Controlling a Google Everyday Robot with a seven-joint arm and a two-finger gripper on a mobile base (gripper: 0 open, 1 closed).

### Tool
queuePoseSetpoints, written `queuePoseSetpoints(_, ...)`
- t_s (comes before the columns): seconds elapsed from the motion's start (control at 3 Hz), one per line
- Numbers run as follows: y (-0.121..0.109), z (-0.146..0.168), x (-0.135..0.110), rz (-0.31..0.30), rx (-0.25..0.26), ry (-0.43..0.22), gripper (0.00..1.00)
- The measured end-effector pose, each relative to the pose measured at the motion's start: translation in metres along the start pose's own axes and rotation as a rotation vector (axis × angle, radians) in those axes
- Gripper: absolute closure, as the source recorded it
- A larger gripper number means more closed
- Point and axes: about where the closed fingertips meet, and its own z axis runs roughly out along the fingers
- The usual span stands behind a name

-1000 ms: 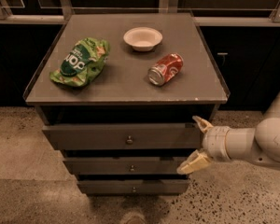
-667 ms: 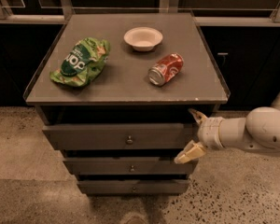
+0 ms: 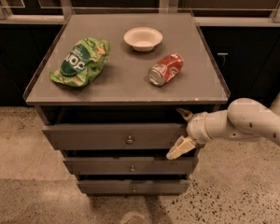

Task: Open top drawer

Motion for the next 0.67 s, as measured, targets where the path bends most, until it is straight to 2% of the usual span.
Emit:
queuePoseSetpoints(0.33, 0.0078, 0.0126, -0.0005, 0.016, -0.052, -0.003, 0.00)
queuePoseSetpoints(0.67, 0.0078, 0.0127, -0.0006, 0.016, -0.052, -0.003, 0.00)
